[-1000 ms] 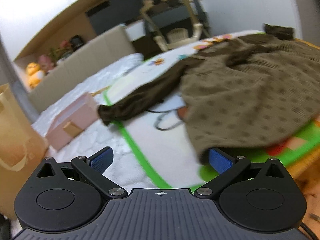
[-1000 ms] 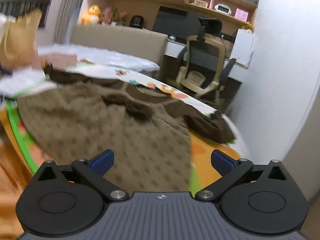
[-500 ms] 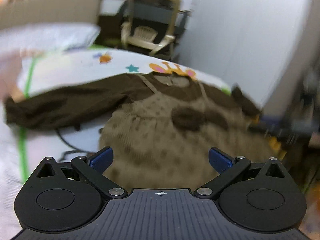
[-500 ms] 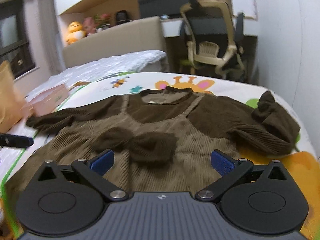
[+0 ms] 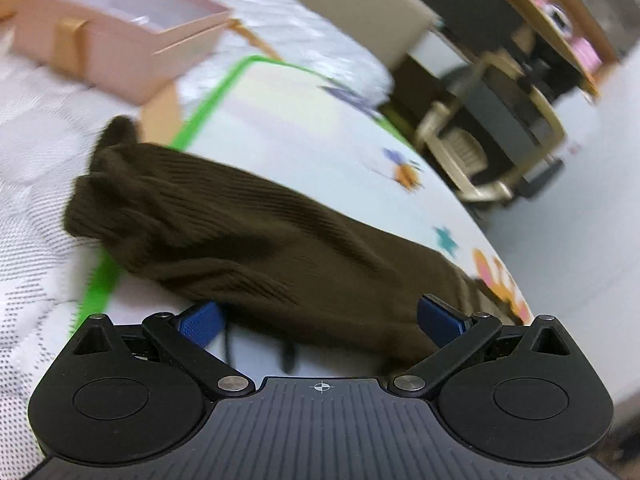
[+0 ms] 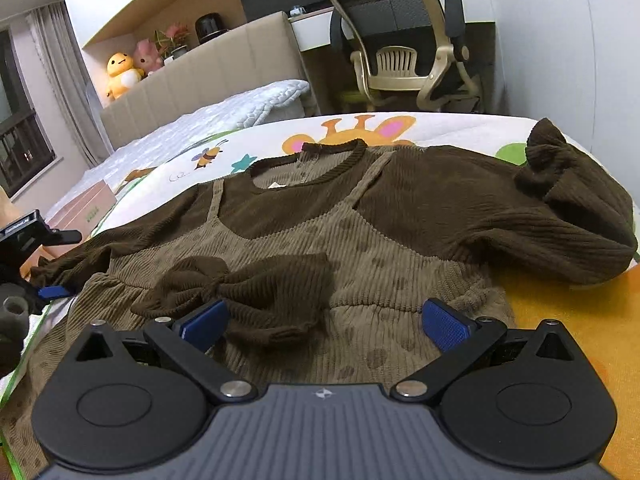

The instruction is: Fold clothes

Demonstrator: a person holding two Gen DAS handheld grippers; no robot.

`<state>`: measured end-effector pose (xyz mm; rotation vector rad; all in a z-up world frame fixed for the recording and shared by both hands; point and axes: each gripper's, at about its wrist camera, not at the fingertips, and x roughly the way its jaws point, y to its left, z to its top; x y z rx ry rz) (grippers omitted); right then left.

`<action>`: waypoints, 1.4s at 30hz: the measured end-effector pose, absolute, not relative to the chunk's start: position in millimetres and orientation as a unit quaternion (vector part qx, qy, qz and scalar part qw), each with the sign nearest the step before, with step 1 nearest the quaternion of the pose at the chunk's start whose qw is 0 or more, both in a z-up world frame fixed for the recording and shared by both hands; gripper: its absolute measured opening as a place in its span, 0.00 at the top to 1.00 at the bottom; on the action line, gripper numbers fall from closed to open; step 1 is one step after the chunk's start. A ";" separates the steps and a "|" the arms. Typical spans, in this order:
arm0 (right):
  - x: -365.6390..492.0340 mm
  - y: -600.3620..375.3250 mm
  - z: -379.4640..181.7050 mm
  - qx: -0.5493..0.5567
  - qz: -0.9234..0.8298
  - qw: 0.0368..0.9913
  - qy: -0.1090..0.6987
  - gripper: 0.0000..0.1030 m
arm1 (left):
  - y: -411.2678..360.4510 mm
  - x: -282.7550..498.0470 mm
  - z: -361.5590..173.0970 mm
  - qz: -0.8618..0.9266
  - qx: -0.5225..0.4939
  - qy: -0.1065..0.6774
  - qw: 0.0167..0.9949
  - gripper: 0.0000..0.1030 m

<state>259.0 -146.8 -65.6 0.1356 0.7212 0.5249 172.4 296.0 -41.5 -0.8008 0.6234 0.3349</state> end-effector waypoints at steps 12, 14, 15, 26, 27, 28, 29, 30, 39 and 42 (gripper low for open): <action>261.3 -156.6 -67.1 0.097 0.268 0.893 0.349 0.00 | 218.6 210.4 -1.7 0.091 -0.209 0.216 0.949 0.81; 260.9 -154.9 -66.5 0.091 0.268 0.893 0.351 0.00 | 196.8 218.0 9.5 0.062 -0.162 0.200 0.964 0.84; 260.7 -153.8 -66.2 0.087 0.269 0.893 0.352 0.00 | 186.0 221.8 15.0 0.048 -0.138 0.192 0.971 0.84; 259.0 -151.1 -64.7 0.075 0.267 0.895 0.351 0.00 | 88.7 234.0 7.9 -0.083 0.018 0.213 0.973 0.31; 259.3 -150.2 -65.0 0.074 0.266 0.895 0.351 0.00 | 96.0 235.6 6.0 -0.051 0.015 0.218 0.974 0.26; 259.6 -150.1 -66.0 0.073 0.266 0.895 0.350 0.00 | 103.9 237.9 4.4 -0.018 0.011 0.223 0.975 0.20; 259.6 -149.9 -66.3 0.071 0.265 0.895 0.350 0.00 | 116.8 245.8 5.1 0.031 0.005 0.232 0.972 0.15; 259.2 -149.9 -66.2 0.070 0.265 0.896 0.350 0.00 | 129.8 254.1 5.3 0.077 -0.002 0.240 0.968 0.12; 257.8 -150.2 -65.2 0.068 0.265 0.897 0.349 0.00 | 241.6 340.1 -27.1 0.262 -0.042 0.329 0.906 0.21; 258.3 -151.6 -65.4 0.073 0.266 0.896 0.348 0.00 | 250.5 341.0 -41.7 0.253 -0.038 0.338 0.906 0.64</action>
